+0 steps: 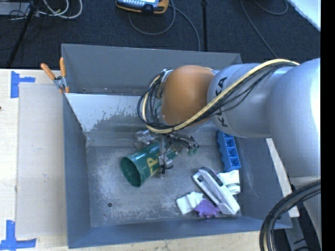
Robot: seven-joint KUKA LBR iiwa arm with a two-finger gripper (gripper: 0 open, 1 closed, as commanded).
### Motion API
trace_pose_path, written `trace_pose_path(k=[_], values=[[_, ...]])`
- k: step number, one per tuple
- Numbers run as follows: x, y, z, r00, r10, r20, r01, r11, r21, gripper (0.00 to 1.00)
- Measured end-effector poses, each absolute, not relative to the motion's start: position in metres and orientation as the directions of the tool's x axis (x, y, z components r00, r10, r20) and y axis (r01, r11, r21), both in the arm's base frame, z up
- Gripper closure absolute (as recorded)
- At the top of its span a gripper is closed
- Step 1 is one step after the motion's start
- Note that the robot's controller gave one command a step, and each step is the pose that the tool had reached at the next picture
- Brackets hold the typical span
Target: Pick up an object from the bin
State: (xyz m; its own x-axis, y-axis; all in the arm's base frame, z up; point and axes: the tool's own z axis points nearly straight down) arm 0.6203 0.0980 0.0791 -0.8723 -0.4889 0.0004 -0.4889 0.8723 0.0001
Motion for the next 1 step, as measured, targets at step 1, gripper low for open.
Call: trace_pose_path(k=[1], values=[[0.6234, 0.1016, 0.0689, -0.795, -0.607, -0.004, -0.607, 0.795, 0.001, 1.0]])
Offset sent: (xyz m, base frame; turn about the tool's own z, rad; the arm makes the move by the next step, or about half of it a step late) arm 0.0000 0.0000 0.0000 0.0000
